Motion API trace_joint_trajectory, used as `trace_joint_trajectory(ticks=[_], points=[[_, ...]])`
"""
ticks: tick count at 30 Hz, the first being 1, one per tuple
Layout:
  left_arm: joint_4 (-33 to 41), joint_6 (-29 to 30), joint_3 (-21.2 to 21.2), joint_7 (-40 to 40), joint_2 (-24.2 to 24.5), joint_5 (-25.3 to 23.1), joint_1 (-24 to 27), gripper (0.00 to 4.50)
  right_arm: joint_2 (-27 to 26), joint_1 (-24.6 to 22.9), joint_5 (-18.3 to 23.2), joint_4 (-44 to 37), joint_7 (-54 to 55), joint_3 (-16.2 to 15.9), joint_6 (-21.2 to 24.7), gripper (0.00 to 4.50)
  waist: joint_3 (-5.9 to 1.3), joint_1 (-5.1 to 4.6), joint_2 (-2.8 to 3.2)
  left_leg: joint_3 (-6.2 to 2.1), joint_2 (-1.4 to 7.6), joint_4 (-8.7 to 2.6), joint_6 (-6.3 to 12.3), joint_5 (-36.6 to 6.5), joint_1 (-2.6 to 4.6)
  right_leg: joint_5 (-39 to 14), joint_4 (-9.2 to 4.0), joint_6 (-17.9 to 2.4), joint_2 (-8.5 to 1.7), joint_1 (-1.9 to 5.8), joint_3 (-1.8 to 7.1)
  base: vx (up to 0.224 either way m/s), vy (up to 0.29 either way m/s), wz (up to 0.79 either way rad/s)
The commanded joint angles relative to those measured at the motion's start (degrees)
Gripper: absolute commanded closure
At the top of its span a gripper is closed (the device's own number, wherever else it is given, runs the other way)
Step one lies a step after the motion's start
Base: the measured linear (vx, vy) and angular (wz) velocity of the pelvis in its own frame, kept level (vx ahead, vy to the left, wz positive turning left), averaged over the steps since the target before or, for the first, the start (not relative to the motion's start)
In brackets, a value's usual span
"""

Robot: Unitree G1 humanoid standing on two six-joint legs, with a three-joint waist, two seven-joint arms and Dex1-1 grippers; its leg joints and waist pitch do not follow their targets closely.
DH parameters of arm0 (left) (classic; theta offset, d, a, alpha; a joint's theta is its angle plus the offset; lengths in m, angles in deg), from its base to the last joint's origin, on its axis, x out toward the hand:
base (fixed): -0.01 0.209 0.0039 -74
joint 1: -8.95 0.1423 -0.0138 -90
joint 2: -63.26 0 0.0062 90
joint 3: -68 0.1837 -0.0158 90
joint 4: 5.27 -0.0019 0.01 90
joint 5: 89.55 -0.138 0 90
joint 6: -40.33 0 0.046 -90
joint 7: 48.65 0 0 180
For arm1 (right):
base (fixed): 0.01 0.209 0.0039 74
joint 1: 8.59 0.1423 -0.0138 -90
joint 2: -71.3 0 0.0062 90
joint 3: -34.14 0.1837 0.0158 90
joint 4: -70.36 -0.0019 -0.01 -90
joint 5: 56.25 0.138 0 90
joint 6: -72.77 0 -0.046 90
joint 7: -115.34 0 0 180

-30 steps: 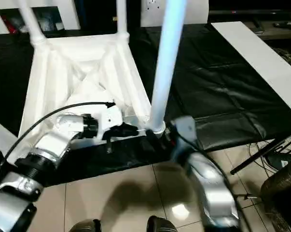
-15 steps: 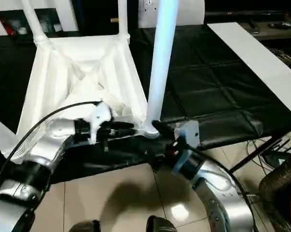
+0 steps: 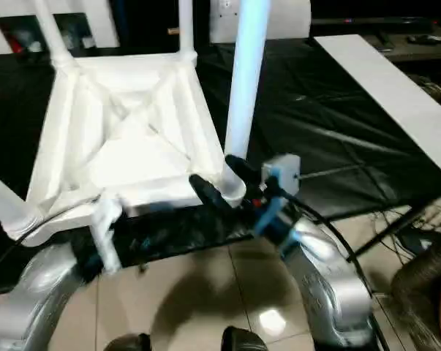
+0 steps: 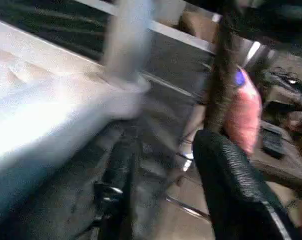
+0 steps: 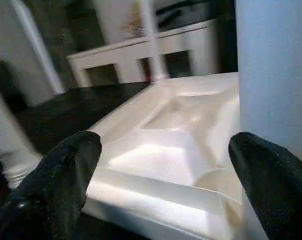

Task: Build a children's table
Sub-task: Rotate leg to tighten, then rotate table base

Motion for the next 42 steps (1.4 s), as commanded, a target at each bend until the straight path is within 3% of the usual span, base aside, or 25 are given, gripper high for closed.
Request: trace_joint_trajectory(ticks=[1,2,3,5,6,7,8,10,12,15,18,21,24,29,31,33,34,36,37,38,42], points=[[4.18,1.08,-0.33,-1.58,0.48,0.51,2.81,2.34,0.47,1.13,-2.03,1.73,3.11,2.56,-1.41,0.0,-2.77,0.07,0.47,-0.25,2.41,-4.26,1.7,-14.2,-0.17,-21.66,-4.49,-8.77,-3.0,2.36,2.85,0.0,0.0,0.0],[6.54,1.08,-2.27,-2.63,1.04,0.71,6.91,2.19,0.82,2.09,-3.18,3.54,5.75,4.56,-2.29,0.0,-2.68,-0.14,0.01,-0.31,2.32,-4.29,1.33,-14.67,-0.32,-22.64,-4.49,-7.87,-2.9,2.38,2.84,0.0,0.0,0.0],[6.76,1.09,-2.46,-2.74,1.1,0.73,7.28,2.06,0.85,2.18,-3.29,3.71,6.0,4.75,-2.37,0.0,-2.62,-0.09,0.18,-0.35,2.24,-4.37,1.29,-14.73,-0.37,-23.32,-4.58,-7.49,-2.93,2.39,2.84,0.0,0.0,0.0],[8.52,0.53,-5.01,-3.33,2.16,0.33,10.81,1.9,1.3,2.88,-4.19,5.29,8.12,6.59,-3.39,0.0,-2.56,0.09,0.3,-0.05,2.04,-4.13,1.18,-15.81,0.31,-25.01,-5.07,-5.91,-2.64,1.73,2.98,0.0,0.0,0.0],[9.92,0.16,-8.72,-3.39,3.61,0.39,14.43,1.82,2.16,3.27,-5.31,6.86,10.0,8.02,-3.9,0.0,-2.73,0.17,-0.2,-0.11,2.11,-4.2,1.33,-14.54,0.12,-22.31,-4.52,-5.93,-2.46,1.92,2.95,0.0,0.0,0.0],[9.92,0.16,-8.72,-3.39,3.61,0.39,14.43,1.82,2.16,3.27,-5.31,6.86,10.0,8.02,-3.9,0.0,-2.66,0.07,-0.05,-0.25,2.12,-4.35,1.17,-14.28,-0.16,-21.8,-4.4,-5.96,-2.45,2.1,2.87,0.0,0.0,0.0],[10.42,-0.36,-13.35,-2.69,5.36,1.06,17.98,1.61,3.06,3.4,-6.64,8.6,11.63,8.8,-4.04,0.0,-2.56,-0.09,-0.44,-0.17,2.0,-4.37,1.19,-14.9,-0.31,-22.63,-4.56,-5.13,-2.27,2.09,2.73,0.0,0.0,0.0],[10.79,-0.53,-15.74,-2.63,6.44,1.55,19.75,1.52,3.53,3.47,-7.36,9.56,12.37,8.96,-4.06,0.0,-2.59,-0.34,-0.18,-0.3,1.82,-4.38,0.97,-15.5,-0.45,-23.76,-4.55,-4.43,-2.31,2.09,2.78,0.0,0.0,0.0],[10.84,-0.95,-21.25,-3.7,7.27,3.2,21.52,1.42,4.17,2.56,-7.63,9.8,11.38,7.55,-3.28,0.0,-2.84,-0.37,-0.49,-0.16,1.91,-4.17,1.44,-14.48,-0.16,-20.53,-4.41,-4.52,-2.05,1.93,3.03,0.0,0.0,0.0],[10.54,-1.23,-24.47,-4.43,8.01,4.17,22.36,1.15,4.35,1.4,-7.84,9.38,10.39,5.86,-2.55,0.0,-2.73,-0.3,-0.4,-0.1,1.93,-4.17,1.93,-14.05,-0.28,-18.01,-4.13,-5.5,-1.89,1.98,3.18,0.0,0.0,0.0],[10.43,-0.59,-29.43,-5.6,9.07,6.57,22.5,1.0,3.68,-1.48,-6.39,6.94,7.68,1.34,-0.6,0.0,-2.91,-0.16,-0.39,-0.01,1.93,-4.02,2.11,-13.33,-0.24,-16.42,-3.96,-6.14,-1.93,2.19,3.3,0.0,0.0,0.0],[9.03,0.29,-32.82,-4.48,11.4,8.47,22.59,0.77,4.1,-4.4,-4.95,3.78,4.81,-4.09,3.0,0.0,-2.86,-0.02,0.08,-0.15,2.03,-4.15,2.26,-13.31,-0.18,-15.58,-3.8,-6.59,-1.79,2.3,3.2,0.0,0.0,0.0],[7.99,0.65,-34.52,-3.91,12.29,9.41,21.96,0.53,4.75,-5.56,-4.59,2.78,3.64,-6.49,4.98,0.0,-2.72,0.0,0.24,-0.15,2.23,-4.3,1.23,-14.87,0.23,-16.51,-3.87,-7.11,-1.84,2.01,3.32,0.0,0.0,0.0],[8.03,0.61,-34.8,-4.99,12.59,12.58,16.59,0.12,4.97,-5.59,-6.41,4.35,3.56,-8.96,6.18,0.0,-2.72,0.35,0.55,-0.03,2.16,-4.21,0.24,-15.88,0.7,-15.53,-3.8,-7.88,-1.82,1.74,3.38,0.0,0.0,0.0],[9.29,1.63,-33.06,-6.15,12.14,14.27,14.18,0.05,4.06,-4.43,-8.0,6.44,5.59,-8.79,6.05,0.0,-2.64,0.52,0.45,-0.28,2.18,-4.42,-0.45,-16.24,0.22,-16.44,-3.58,-8.09,-2.07,2.12,3.34,0.0,0.0,0.0],[10.23,2.95,-28.46,-8.72,9.82,14.87,8.32,0.05,2.02,-0.76,-10.24,12.08,9.66,-8.26,5.78,0.0,-2.81,0.39,0.41,-0.29,2.08,-4.32,-1.37,-16.94,0.65,-17.81,-3.56,-8.0,-1.96,1.82,3.23,0.0,0.0,0.0],[10.23,3.07,-27.79,-9.01,9.41,14.82,7.45,0.05,1.72,-0.21,-10.36,12.91,10.11,-8.17,5.8,0.0,-3.15,0.35,0.32,-0.22,1.96,-3.98,-1.8,-15.69,0.69,-15.94,-3.3,-8.19,-2.06,1.96,3.39,0.0,0.0,0.0],[9.75,3.76,-23.74,-10.1,6.87,14.44,2.81,0.05,0.23,2.98,-11.47,18.34,12.09,-8.02,4.21,0.0,-3.02,0.33,0.11,-0.15,1.86,-3.89,-1.75,-14.52,0.18,-14.66,-3.09,-7.96,-1.99,2.16,3.46,0.0,0.0,0.0],[9.56,3.95,-22.82,-10.2,6.4,14.27,1.97,0.05,-0.04,3.67,-11.56,19.46,12.25,-8.1,3.81,0.0,-3.33,0.36,0.26,-0.1,1.81,-3.61,-1.94,-14.75,0.5,-15.28,-3.07,-8.04,-2.17,2.08,3.46,0.0,0.0,0.0],[9.61,4.48,-19.94,-10.16,4.9,13.82,0.28,0.05,-0.82,5.78,-12.57,22.81,13.74,-8.23,2.69,0.0,-3.45,0.44,0.18,-0.07,1.8,-3.5,-1.89,-13.61,0.47,-13.55,-2.86,-8.38,-2.1,2.1,3.48,0.0,0.0,0.0],[10.63,6.06,-14.93,-10.54,2.57,14.44,-1.83,0.05,-2.55,9.58,-13.15,28.39,15.58,-7.53,1.16,0.0,-3.66,0.41,-0.08,-0.06,1.68,-3.28,-1.78,-11.68,0.02,-12.16,-2.56,-8.37,-2.13,2.6,3.42,0.0,0.0,0.0]])
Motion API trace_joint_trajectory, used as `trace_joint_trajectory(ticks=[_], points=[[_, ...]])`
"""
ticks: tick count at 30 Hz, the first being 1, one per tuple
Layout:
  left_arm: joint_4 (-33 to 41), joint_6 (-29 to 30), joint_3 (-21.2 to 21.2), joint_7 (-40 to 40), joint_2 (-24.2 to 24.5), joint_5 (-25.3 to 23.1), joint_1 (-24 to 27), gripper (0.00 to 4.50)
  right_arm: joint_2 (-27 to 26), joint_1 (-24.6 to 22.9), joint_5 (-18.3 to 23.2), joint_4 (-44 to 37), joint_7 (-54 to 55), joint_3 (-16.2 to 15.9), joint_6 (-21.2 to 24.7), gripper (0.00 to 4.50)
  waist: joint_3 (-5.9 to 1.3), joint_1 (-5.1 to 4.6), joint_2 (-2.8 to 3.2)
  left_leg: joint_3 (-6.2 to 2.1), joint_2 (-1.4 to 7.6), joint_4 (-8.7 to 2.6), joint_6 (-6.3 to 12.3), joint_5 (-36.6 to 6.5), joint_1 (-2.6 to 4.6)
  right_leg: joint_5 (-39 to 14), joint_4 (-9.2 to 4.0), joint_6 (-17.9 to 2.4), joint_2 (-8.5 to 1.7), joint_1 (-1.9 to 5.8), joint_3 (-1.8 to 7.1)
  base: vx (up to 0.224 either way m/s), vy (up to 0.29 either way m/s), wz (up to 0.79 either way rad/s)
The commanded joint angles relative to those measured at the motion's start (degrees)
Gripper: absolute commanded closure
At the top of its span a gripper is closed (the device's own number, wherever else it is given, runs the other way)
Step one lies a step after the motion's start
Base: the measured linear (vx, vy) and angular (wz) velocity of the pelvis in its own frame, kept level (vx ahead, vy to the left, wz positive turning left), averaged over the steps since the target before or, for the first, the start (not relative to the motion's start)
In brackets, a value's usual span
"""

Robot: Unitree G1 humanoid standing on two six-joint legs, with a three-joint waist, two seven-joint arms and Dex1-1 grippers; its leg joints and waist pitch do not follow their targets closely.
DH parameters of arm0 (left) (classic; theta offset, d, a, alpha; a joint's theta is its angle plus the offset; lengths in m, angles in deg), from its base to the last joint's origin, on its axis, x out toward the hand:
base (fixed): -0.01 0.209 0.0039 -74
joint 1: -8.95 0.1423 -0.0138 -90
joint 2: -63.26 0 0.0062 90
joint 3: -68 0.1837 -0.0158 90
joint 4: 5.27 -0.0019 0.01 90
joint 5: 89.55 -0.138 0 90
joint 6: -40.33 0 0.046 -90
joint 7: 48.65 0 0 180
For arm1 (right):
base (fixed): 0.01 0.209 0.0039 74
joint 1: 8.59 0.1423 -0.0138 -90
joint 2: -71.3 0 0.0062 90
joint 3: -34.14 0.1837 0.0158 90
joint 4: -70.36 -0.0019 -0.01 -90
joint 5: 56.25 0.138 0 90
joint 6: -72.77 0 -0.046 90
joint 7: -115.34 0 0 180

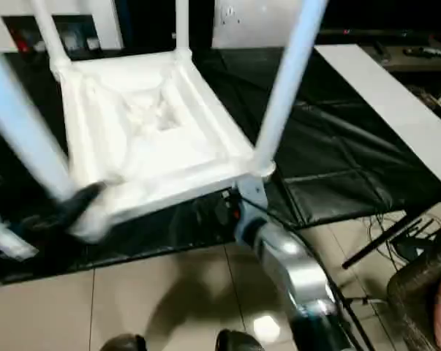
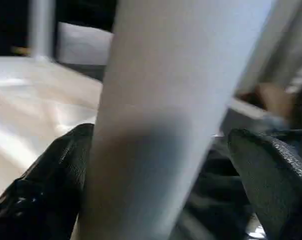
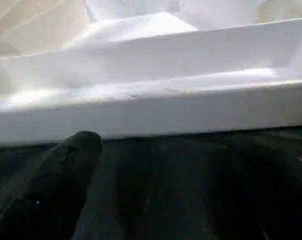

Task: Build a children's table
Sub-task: Rotate table base

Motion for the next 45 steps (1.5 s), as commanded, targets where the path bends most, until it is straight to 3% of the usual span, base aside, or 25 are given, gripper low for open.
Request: trace_joint_trajectory(ticks=[1,2,6,10,13,16,19,23,25,26,27,30,31,32,34,35,36,37,38,39,41,42,43,45], points=[[1.85,1.2,3.04,-0.05,-0.08,0.5,-0.34,0.05,-0.15,1.08,-0.66,2.39,1.21,1.27,-1.01,0.0,-3.34,0.0,1.09,-0.02,1.11,-4.01,-1.05,-11.88,-0.06,-12.3,-3.38,-8.37,-3.03,2.66,2.66,0.0,0.0,0.0],[2.62,2.41,6.68,-0.23,-0.93,0.93,-1.48,0.05,-1.14,3.17,-1.05,5.24,1.89,1.75,-2.02,0.0,-3.37,-0.11,0.83,0.04,1.09,-3.93,-0.66,-10.77,-0.21,-10.8,-3.21,-8.56,-2.95,2.79,2.63,0.0,0.0,0.0],[4.19,5.02,13.79,0.77,-2.99,1.82,-3.4,0.05,-2.19,5.66,-1.22,8.18,1.95,1.96,-3.33,0.0,-3.39,-0.17,0.81,0.1,1.07,-3.81,-0.54,-9.84,-0.21,-10.96,-3.18,-8.69,-2.93,2.83,2.56,0.0,0.0,0.0],[3.59,5.9,19.39,1.14,-5.95,1.53,-6.16,0.05,-2.83,6.54,-1.45,9.4,1.17,1.19,-4.35,0.0,-3.57,-0.66,0.65,0.04,0.94,-3.66,-0.35,-8.68,-0.73,-10.92,-3.19,-8.19,-3.01,3.28,2.47,0.0,0.0,0.0],[1.89,5.72,22.51,1.22,-8.64,0.87,-8.69,0.05,-3.04,6.57,-1.72,9.79,1.21,0.6,-4.75,0.0,-3.67,-0.84,0.64,0.18,0.93,-3.46,-0.07,-8.36,-0.57,-10.37,-3.28,-8.61,-2.9,3.22,2.45,0.0,0.0,0.0],[-3.29,2.37,26.16,1.61,-11.4,-2.9,-12.82,0.05,-3.79,7.92,-2.67,12.73,1.56,1.19,-6.7,0.0,-3.78,-1.1,0.71,0.11,0.9,-3.42,0.26,-8.73,-0.63,-11.35,-3.41,-8.58,-2.93,3.36,2.36,0.0,0.0,0.0],[-6.47,0.76,27.17,1.9,-13.04,-3.99,-15.53,0.05,-4.25,9.02,-2.84,14.34,1.49,2.03,-7.67,0.0,-3.87,-1.27,0.74,0.14,0.92,-3.3,0.24,-8.98,-0.59,-12.04,-3.57,-8.67,-3.0,3.3,2.36,0.0,0.0,0.0],[-12.73,-2.77,28.37,1.59,-16.53,-6.5,-20.96,0.05,-4.49,10.84,-3.56,17.76,2.01,2.88,-9.83,0.0,-4.25,-1.18,1.04,0.24,0.96,-3.03,0.77,-7.35,-0.37,-7.72,-3.28,-10.7,-2.96,3.3,2.31,0.0,0.0,0.0],[-18.09,-6.87,28.06,0.14,-17.25,-9.77,-24.16,0.05,-4.25,11.62,-4.03,19.44,3.46,3.93,-10.93,0.0,-4.48,-1.18,1.07,0.09,0.92,-2.95,0.98,-7.08,-0.55,-6.32,-2.92,-11.51,-3.06,3.77,2.22,0.0,0.0,0.0],[-19.4,-7.85,27.8,-0.23,-17.21,-10.54,-24.83,0.05,-4.23,11.71,-4.09,19.75,3.87,4.27,-11.24,0.0,-4.42,-1.16,1.12,0.16,0.9,-2.94,1.16,-7.85,-0.42,-7.3,-3.21,-11.32,-3.06,3.63,2.2,0.0,0.0,0.0],[-21.82,-9.99,27.28,-1.07,-16.74,-12.43,-26.12,0.05,-4.1,11.8,-4.13,20.19,4.87,5.04,-11.7,0.0,-4.48,-1.17,1.1,-0.07,0.92,-3.02,1.19,-7.97,-0.81,-8.48,-3.2,-11.0,-3.27,4.06,2.14,0.0,0.0,0.0],[-25.99,-12.29,25.08,-2.34,-15.01,-14.35,-28.81,0.05,-2.81,11.15,-4.71,20.78,7.18,7.15,-13.21,0.0,-4.6,-1.09,1.2,0.08,0.86,-2.89,1.02,-8.54,-0.51,-10.34,-3.42,-10.6,-3.26,3.84,2.2,0.0,0.0,0.0],[-26.9,-12.88,24.47,-2.39,-14.59,-14.8,-29.36,0.05,-2.33,10.8,-5.06,20.96,7.99,7.95,-13.87,0.0,-4.76,-0.96,1.49,0.08,0.81,-2.83,0.73,-8.41,-0.45,-10.5,-3.36,-10.48,-3.19,3.86,2.2,0.0,0.0,0.0],[-27.32,-13.15,24.03,-2.16,-14.0,-15.11,-29.64,0.05,-1.45,10.09,-5.43,20.71,7.68,8.28,-15.04,0.0,-4.77,-0.87,1.82,0.04,0.83,-2.84,0.54,-8.53,-0.4,-10.77,-3.34,-10.55,-3.23,3.76,2.18,0.0,0.0,0.0],[-27.99,-13.61,23.38,-1.41,-13.21,-15.31,-29.85,0.05,-0.01,8.79,-6.28,20.12,7.79,8.77,-16.81,0.0,-4.81,-0.63,1.57,0.15,0.87,-2.72,0.55,-8.71,-0.36,-10.9,-3.33,-10.7,-3.21,3.76,2.21,0.0,0.0,0.0],[-27.96,-13.27,22.88,-0.16,-12.54,-14.35,-29.58,0.05,0.73,7.4,-5.24,18.52,6.26,9.59,-16.61,0.0,-5.0,0.09,2.7,0.22,0.93,-2.62,0.53,-8.68,-0.09,-9.8,-3.23,-11.22,-3.22,3.66,2.28,0.0,0.0,0.0],[-27.99,-13.2,22.67,0.45,-12.27,-13.84,-29.44,0.05,1.02,6.8,-4.75,17.77,5.55,9.91,-16.38,0.0,-5.04,0.16,2.59,0.29,0.88,-2.61,0.65,-8.6,-0.16,-9.0,-3.21,-11.44,-3.08,3.74,2.3,0.0,0.0,0.0],[-27.62,-12.92,22.65,1.56,-11.3,-13.49,-28.91,0.05,1.62,5.69,-4.18,16.25,4.64,10.39,-16.28,0.0,-5.26,0.34,2.93,0.24,0.78,-2.59,1.0,-8.65,-0.2,-8.13,-2.94,-12.05,-3.02,3.87,2.28,0.0,0.0,0.0],[-27.62,-12.92,22.65,1.56,-11.3,-13.49,-28.91,0.05,1.62,5.69,-4.18,16.25,4.64,10.39,-16.28,0.0,-5.16,0.38,2.74,0.29,0.75,-2.62,1.4,-9.22,-0.36,-9.3,-3.21,-11.96,-3.05,3.86,2.23,0.0,0.0,0.0],[-27.48,-12.7,22.77,2.8,-10.44,-13.03,-28.49,0.05,2.12,4.82,-3.83,15.09,4.07,10.68,-16.2,0.0,-5.2,0.43,2.97,0.21,0.73,-2.65,1.39,-9.63,-0.39,-10.55,-3.27,-11.93,-3.12,3.9,2.15,0.0,0.0,0.0],[-26.5,-11.6,23.03,7.28,-7.19,-11.29,-26.8,0.05,3.87,2.19,-2.33,10.66,3.4,12.49,-15.54,0.0,-5.36,0.63,3.61,0.09,0.73,-2.64,1.03,-10.37,-0.32,-14.01,-3.55,-10.76,-3.27,3.91,2.12,0.0,0.0,0.0],[-26.44,-10.97,22.82,10.19,-5.43,-10.07,-26.07,0.05,4.69,1.31,-1.75,8.98,2.55,12.88,-15.16,0.0,-5.27,0.5,3.19,0.15,0.67,-2.74,1.2,-10.71,-0.4,-15.42,-3.83,-9.94,-3.07,3.87,2.09,0.0,0.0,0.0],[-26.73,-10.77,22.66,11.89,-4.31,-9.62,-25.73,0.05,5.42,0.74,-1.52,7.96,1.85,13.07,-15.38,0.0,-5.55,0.5,4.04,0.09,0.57,-2.68,1.12,-10.85,-0.35,-16.75,-3.8,-9.48,-3.06,3.84,2.07,0.0,0.0,0.0],[-27.97,-10.99,22.19,15.17,-1.63,-9.48,-25.22,0.2,7.18,-0.74,-0.48,4.99,-0.84,13.27,-15.88,0.0,-5.65,0.38,3.82,0.17,0.47,-2.63,1.35,-10.95,-0.3,-18.52,-4.11,-8.61,-2.85,3.69,2.01,0.0,0.0,0.0]])
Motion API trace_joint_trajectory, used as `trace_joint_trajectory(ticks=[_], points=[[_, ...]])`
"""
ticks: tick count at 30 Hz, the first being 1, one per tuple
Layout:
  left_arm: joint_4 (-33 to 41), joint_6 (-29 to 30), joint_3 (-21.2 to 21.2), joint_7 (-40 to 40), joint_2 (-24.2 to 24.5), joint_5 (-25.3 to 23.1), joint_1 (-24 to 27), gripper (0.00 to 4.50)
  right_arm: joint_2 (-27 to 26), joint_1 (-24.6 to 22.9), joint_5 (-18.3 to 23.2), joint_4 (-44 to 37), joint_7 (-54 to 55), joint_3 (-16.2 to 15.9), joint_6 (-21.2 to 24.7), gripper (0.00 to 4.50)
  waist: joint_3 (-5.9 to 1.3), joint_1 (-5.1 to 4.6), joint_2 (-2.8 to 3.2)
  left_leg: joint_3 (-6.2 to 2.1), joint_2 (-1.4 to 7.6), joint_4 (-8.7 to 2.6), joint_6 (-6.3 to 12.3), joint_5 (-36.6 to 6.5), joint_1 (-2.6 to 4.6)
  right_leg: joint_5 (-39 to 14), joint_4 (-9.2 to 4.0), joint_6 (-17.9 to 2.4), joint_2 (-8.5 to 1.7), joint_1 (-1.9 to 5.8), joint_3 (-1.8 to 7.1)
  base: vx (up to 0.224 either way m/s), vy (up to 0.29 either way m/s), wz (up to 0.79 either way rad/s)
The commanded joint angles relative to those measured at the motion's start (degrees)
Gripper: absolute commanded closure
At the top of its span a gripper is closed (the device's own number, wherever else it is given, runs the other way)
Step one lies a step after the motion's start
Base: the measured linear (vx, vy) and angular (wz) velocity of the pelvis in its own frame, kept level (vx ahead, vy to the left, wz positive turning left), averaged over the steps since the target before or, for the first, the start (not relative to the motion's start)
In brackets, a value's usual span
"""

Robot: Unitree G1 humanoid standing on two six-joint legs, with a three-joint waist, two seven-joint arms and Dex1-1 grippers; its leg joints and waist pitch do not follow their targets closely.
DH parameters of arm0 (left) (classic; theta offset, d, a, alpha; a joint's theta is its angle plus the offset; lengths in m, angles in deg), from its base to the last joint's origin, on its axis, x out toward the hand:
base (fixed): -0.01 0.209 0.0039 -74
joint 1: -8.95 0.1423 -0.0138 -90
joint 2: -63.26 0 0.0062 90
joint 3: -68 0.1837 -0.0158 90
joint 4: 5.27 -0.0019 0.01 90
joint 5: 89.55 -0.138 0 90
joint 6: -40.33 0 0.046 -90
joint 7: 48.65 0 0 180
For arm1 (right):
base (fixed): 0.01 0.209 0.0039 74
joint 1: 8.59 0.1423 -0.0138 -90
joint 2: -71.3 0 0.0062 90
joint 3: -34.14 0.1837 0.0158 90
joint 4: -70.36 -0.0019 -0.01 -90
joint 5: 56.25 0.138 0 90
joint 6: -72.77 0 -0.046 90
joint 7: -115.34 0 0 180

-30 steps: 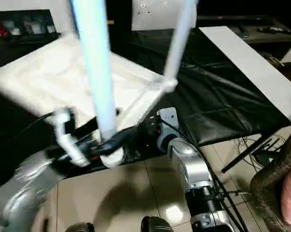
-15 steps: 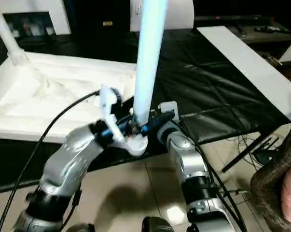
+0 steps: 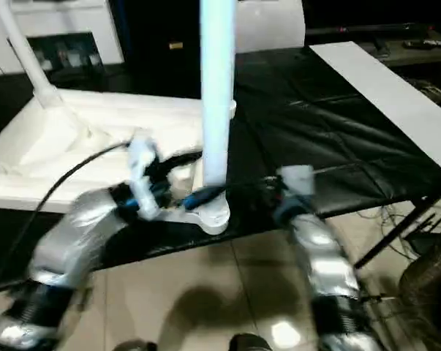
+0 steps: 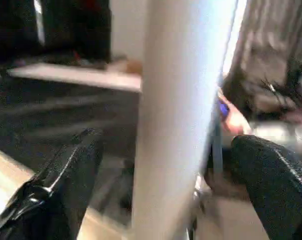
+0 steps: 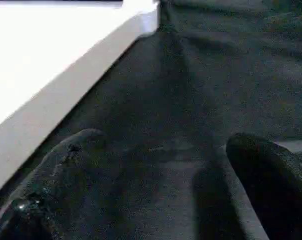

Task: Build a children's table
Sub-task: Rotate table base

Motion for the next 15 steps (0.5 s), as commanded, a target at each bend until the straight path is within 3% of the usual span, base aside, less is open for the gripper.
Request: trace_joint_trajectory(ticks=[1,3,4,5,6,8,10,11,12,13,15], points=[[-1.3,-0.38,-0.49,3.73,1.93,-0.07,-0.4,0.38,1.2,-0.95,1.88,-4.64,-2.95,0.38,1.53,0.0,-4.33,0.31,-0.12,0.17,0.34,-3.46,1.62,-11.37,-0.03,-19.76,-4.91,-8.05,-2.78,3.42,2.1,0.0,0.0,0.0],[-3.96,-2.44,-0.02,6.87,4.59,-1.75,-1.16,0.38,2.82,-2.62,3.02,-8.88,-5.08,0.37,4.25,0.0,-4.29,0.06,-0.36,0.12,0.38,-3.61,1.49,-12.14,-0.09,-22.06,-5.16,-7.39,-2.81,3.35,1.95,0.0,0.0,0.0],[-6.23,-3.19,1.01,8.91,6.8,-3.55,-2.19,0.38,4.14,-3.93,4.28,-11.96,-7.26,0.2,6.34,0.0,-4.35,0.1,-0.81,0.13,0.28,-3.61,1.8,-12.21,-0.02,-23.23,-5.42,-6.73,-2.69,3.43,1.92,0.0,0.0,0.0],[-7.65,-3.53,1.77,10.21,8.27,-4.64,-2.9,0.54,5.07,-4.88,5.26,-14.1,-8.64,0.03,7.72,0.0,-4.51,0.3,-0.23,0.0,0.46,-3.61,1.84,-11.86,0.19,-23.43,-5.18,-6.04,-2.93,3.25,2.11,0.0,0.0,0.0],[-10.22,-5.12,3.08,11.33,9.78,-6.83,-4.27,0.71,6.88,-6.21,6.01,-16.39,-11.28,-0.68,8.34,0.0,-4.48,0.24,-0.91,-0.02,0.4,-3.74,2.1,-12.09,0.0,-24.21,-5.52,-5.32,-2.73,3.39,1.94,0.0,0.0,0.0],[-14.23,-6.71,4.93,12.24,11.48,-9.87,-6.68,0.78,10.01,-8.52,7.04,-20.08,-15.55,-2.48,9.34,0.0,-4.57,0.48,-0.43,-0.08,0.51,-3.71,1.88,-12.13,0.18,-24.52,-5.33,-5.03,-2.95,3.24,2.05,0.0,0.0,0.0],[-16.39,-7.71,6.29,12.89,12.4,-11.79,-8.14,0.92,11.94,-9.75,7.73,-22.22,-18.26,-3.73,9.86,0.0,-4.74,0.71,-0.44,-0.13,0.62,-3.64,1.91,-11.52,0.08,-23.3,-5.26,-5.28,-3.16,3.3,2.07,0.0,0.0,0.0],[-19.34,-8.9,8.08,13.12,13.19,-14.59,-10.21,1.05,14.46,-11.29,8.88,-25.24,-21.64,-5.37,10.8,0.0,-4.68,0.74,-0.78,-0.12,0.62,-3.64,1.99,-11.3,-0.13,-22.86,-5.28,-5.37,-3.04,3.4,2.05,0.0,0.0,0.0],[-20.71,-9.55,8.68,13.0,13.35,-15.82,-11.07,1.23,15.36,-11.92,9.3,-26.56,-22.84,-5.98,11.34,0.0,-4.92,1.1,-0.51,-0.19,0.78,-3.48,1.97,-10.98,0.13,-21.58,-4.94,-5.7,-3.27,3.38,2.17,0.0,0.0,0.0],[-20.71,-9.55,8.68,13.0,13.35,-15.82,-11.07,1.23,15.36,-11.92,9.3,-26.56,-22.84,-5.98,11.34,0.0,-4.79,0.99,-0.65,-0.11,0.72,-3.52,2.12,-10.8,-0.09,-20.98,-5.04,-5.93,-3.21,3.38,2.22,0.0,0.0,0.0],[-24.2,-12.01,10.57,13.69,13.24,-18.61,-13.56,1.45,17.79,-13.9,11.3,-31.07,-26.98,-8.04,13.34,0.0,-4.9,1.09,-1.75,0.0,0.67,-3.34,2.33,-10.05,-0.27,-20.77,-4.97,-6.42,-3.3,3.54,2.16,0.0,0.0,0.0]])
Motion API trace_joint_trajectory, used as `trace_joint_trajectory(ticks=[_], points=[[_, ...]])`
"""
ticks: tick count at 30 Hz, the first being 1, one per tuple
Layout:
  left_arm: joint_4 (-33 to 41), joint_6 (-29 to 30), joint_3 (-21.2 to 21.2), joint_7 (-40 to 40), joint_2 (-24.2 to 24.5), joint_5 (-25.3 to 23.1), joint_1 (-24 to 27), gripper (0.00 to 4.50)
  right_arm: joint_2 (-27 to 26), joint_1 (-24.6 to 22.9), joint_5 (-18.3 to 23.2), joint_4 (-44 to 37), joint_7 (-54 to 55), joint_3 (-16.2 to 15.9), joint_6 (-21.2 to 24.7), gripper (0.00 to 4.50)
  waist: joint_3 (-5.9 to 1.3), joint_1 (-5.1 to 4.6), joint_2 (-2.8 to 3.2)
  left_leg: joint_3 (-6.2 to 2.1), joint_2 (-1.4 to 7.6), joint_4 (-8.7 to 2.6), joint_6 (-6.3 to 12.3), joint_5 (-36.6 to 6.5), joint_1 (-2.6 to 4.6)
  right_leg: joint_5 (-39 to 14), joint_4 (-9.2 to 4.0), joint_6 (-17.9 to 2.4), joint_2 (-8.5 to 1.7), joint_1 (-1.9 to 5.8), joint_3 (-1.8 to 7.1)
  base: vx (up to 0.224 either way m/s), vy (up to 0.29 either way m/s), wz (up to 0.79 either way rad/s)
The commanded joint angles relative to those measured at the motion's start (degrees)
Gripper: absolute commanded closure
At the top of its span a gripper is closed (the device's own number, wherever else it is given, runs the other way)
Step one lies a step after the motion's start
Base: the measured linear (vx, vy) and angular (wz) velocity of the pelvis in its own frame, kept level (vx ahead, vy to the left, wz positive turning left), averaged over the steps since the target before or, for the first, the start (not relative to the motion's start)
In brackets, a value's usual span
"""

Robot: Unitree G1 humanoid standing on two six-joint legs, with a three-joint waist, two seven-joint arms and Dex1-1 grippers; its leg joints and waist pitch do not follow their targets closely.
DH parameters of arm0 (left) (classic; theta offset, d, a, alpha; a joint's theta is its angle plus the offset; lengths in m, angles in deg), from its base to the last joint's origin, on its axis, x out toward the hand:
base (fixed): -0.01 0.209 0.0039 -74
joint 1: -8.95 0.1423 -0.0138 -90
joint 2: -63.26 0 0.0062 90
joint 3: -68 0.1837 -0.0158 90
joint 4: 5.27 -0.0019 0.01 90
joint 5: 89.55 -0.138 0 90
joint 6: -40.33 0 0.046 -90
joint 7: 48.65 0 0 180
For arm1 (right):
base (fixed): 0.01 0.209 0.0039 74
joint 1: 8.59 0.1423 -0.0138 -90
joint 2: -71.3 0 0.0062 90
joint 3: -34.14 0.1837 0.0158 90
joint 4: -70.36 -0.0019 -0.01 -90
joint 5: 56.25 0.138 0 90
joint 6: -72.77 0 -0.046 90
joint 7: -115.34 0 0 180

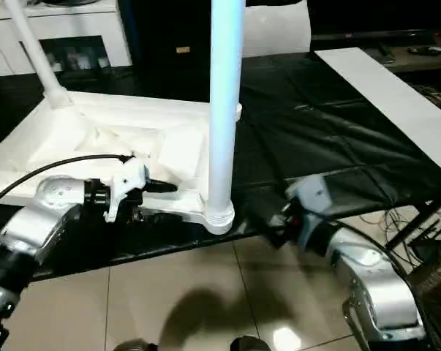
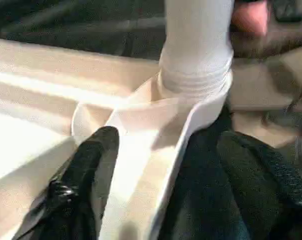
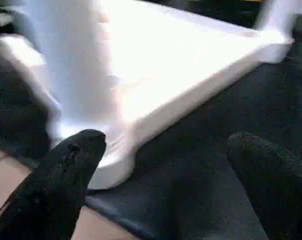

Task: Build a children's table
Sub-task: Rotate table base

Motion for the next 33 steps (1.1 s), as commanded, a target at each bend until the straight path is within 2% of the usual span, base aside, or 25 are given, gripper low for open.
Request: trace_joint_trajectory(ticks=[1,2,5,9,10,11,12,14,15,16,18,19,21,23,25,26,27,30,31,33], points=[[-2.8,-2.45,2.05,1.19,-0.06,-3.16,-2.44,1.45,2.45,-1.98,2.64,-5.21,-4.72,-1.93,2.5,0.0,-4.45,0.43,-1.36,0.12,0.7,-3.68,2.45,-9.99,-0.26,-21.37,-5.03,-6.13,-3.24,3.4,2.29,0.0,0.0,0.0],[-3.66,-2.84,2.69,1.58,-0.41,-3.79,-3.28,1.66,3.56,-2.78,3.43,-6.9,-6.52,-2.67,3.38,0.0,-4.59,0.65,-0.91,0.06,0.86,-3.63,2.56,-9.83,-0.15,-21.54,-4.92,-6.11,-3.46,3.29,2.34,0.0,0.0,0.0],[-5.08,-3.37,3.64,2.98,-1.5,-4.19,-4.69,1.82,5.64,-3.73,4.16,-9.14,-8.77,-3.51,4.56,0.0,-4.48,0.66,-1.79,0.05,1.0,-3.72,2.48,-9.79,-0.31,-21.94,-4.96,-6.18,-3.58,3.27,2.26,0.0,0.0,0.0],[-8.01,-5.07,4.55,1.11,-2.88,-6.34,-6.48,2.1,6.43,-3.52,4.13,-9.23,-9.3,-3.49,4.78,0.0,-4.33,0.67,-1.76,-0.06,0.98,-3.74,2.13,-11.05,-0.32,-25.3,-5.35,-5.38,-3.72,2.96,2.13,0.0,0.0,0.0],[-8.01,-5.07,4.55,1.11,-2.88,-6.34,-6.48,2.27,6.43,-3.52,4.13,-9.23,-9.3,-3.49,4.78,0.0,-4.37,0.57,-2.25,-0.05,0.8,-3.71,2.16,-11.24,-0.39,-26.74,-5.52,-4.37,-3.57,3.01,1.99,0.0,0.0,0.0],[-10.35,-6.34,4.95,-0.36,-3.61,-7.78,-7.66,2.38,6.94,-3.2,3.92,-9.17,-9.5,-3.61,4.91,0.0,-4.41,0.57,-2.38,-0.07,0.83,-3.67,2.18,-11.39,-0.26,-27.27,-5.67,-4.05,-3.59,2.89,1.97,0.0,0.0,0.0],[-13.79,-7.75,5.64,-3.17,-4.44,-10.25,-9.51,2.44,7.49,-2.56,3.74,-8.8,-9.73,-3.78,5.21,0.0,-4.41,0.42,-2.93,0.0,0.64,-3.5,2.4,-11.29,-0.41,-28.32,-5.89,-3.0,-3.39,2.85,1.87,0.0,0.0,0.0],[-14.6,-8.11,5.7,-3.62,-4.63,-10.78,-9.91,2.58,7.66,-2.45,3.8,-8.85,-9.86,-3.77,5.43,0.0,-4.45,0.52,-2.87,-0.17,0.79,-3.54,2.22,-11.58,-0.37,-29.62,-5.94,-2.45,-3.7,2.81,1.82,0.0,0.0,0.0],[-15.36,-7.87,5.91,-4.63,-4.68,-11.67,-10.41,2.71,7.88,-2.33,3.85,-8.88,-10.14,-3.85,5.58,0.0,-4.48,0.39,-3.35,-0.15,0.78,-3.49,2.25,-11.58,-0.47,-29.87,-5.98,-2.21,-3.62,2.81,1.78,0.0,0.0,0.0],[-16.1,-7.85,6.0,-5.17,-4.77,-12.26,-10.82,2.82,8.11,-2.23,3.95,-9.01,-10.38,-3.91,5.83,0.0,-4.47,0.47,-3.19,-0.24,0.79,-3.53,2.21,-11.78,-0.39,-30.67,-6.02,-1.93,-3.73,2.73,1.72,0.0,0.0,0.0],[-17.07,-7.91,6.58,-5.86,-4.58,-13.52,-11.32,2.93,8.69,-2.28,3.89,-9.08,-11.08,-4.12,5.93,0.0,-4.51,0.33,-3.47,-0.29,0.81,-3.5,2.32,-11.93,-0.43,-30.51,-6.08,-1.91,-3.61,2.66,1.63,0.0,0.0,0.0],[-17.43,-7.95,6.8,-5.97,-4.52,-13.9,-11.47,3.1,8.85,-2.3,3.88,-9.07,-11.29,-4.15,5.99,0.0,-4.49,0.38,-3.44,-0.32,0.84,-3.5,2.35,-12.05,-0.41,-30.46,-6.08,-1.97,-3.65,2.66,1.63,0.0,0.0,0.0],[-17.75,-8.04,7.02,-5.94,-4.45,-14.22,-11.58,3.1,8.99,-2.33,3.87,-9.05,-11.49,-4.15,6.04,0.0,-4.49,0.33,-3.5,-0.35,0.84,-3.51,2.39,-12.16,-0.5,-30.5,-6.13,-2.07,-3.71,2.69,1.61,0.0,0.0,0.0],[-18.11,-8.31,7.31,-5.06,-4.34,-14.32,-11.5,3.39,9.16,-2.17,3.79,-8.94,-11.67,-4.37,6.15,0.0,-4.58,0.45,-3.54,-0.34,0.88,-3.46,2.44,-11.96,-0.41,-30.02,-6.04,-2.49,-3.76,2.62,1.66,0.0,0.0,0.0],[-18.33,-8.42,7.3,-4.84,-4.37,-14.29,-11.52,3.47,9.19,-2.12,3.76,-8.92,-11.65,-4.43,6.16,0.0,-4.63,0.52,-3.49,-0.31,0.95,-3.48,2.56,-11.49,-0.49,-28.36,-5.89,-3.23,-3.75,2.68,1.71,0.0,0.0,0.0],[-18.82,-8.58,7.61,-4.15,-4.36,-14.54,-11.67,3.47,9.2,-2.01,3.67,-8.88,-11.5,-4.55,6.12,0.0,-4.63,0.53,-3.31,-0.32,0.97,-3.54,2.53,-11.58,-0.51,-27.64,-5.85,-3.57,-3.7,2.71,1.71,0.0,0.0,0.0],[-19.28,-8.72,7.75,-3.87,-4.43,-14.77,-11.84,3.7,9.18,-1.96,3.6,-8.88,-11.39,-4.62,6.11,0.0,-4.64,0.55,-3.36,-0.36,1.01,-3.57,2.42,-11.61,-0.52,-27.28,-5.72,-3.83,-3.77,2.82,1.68,0.0,0.0,0.0],[-21.53,-7.59,8.01,-4.32,-5.42,-16.13,-12.98,3.88,8.84,-2.1,3.11,-8.79,-10.9,-4.81,5.69,0.0,-4.54,0.64,-2.71,-0.4,0.93,-3.61,2.28,-11.94,-0.42,-27.22,-5.87,-3.94,-3.77,2.76,1.73,0.0,0.0,0.0],[-21.89,-7.32,8.01,-4.58,-5.62,-16.33,-13.18,3.88,8.8,-2.17,3.03,-8.73,-10.82,-4.84,5.58,0.0,-4.55,0.56,-3.01,-0.39,0.94,-3.61,2.23,-12.09,-0.42,-26.87,-5.83,-4.04,-3.69,2.81,1.7,0.0,0.0,0.0],[-22.06,-6.86,7.93,-4.72,-5.83,-16.36,-13.24,4.04,8.74,-2.31,2.93,-8.68,-10.77,-4.87,5.42,0.0,-4.45,0.62,-3.08,-0.41,0.85,-3.63,2.25,-12.11,-0.54,-26.86,-5.79,-4.19,-3.75,2.93,1.7,0.0,0.0,0.0]])
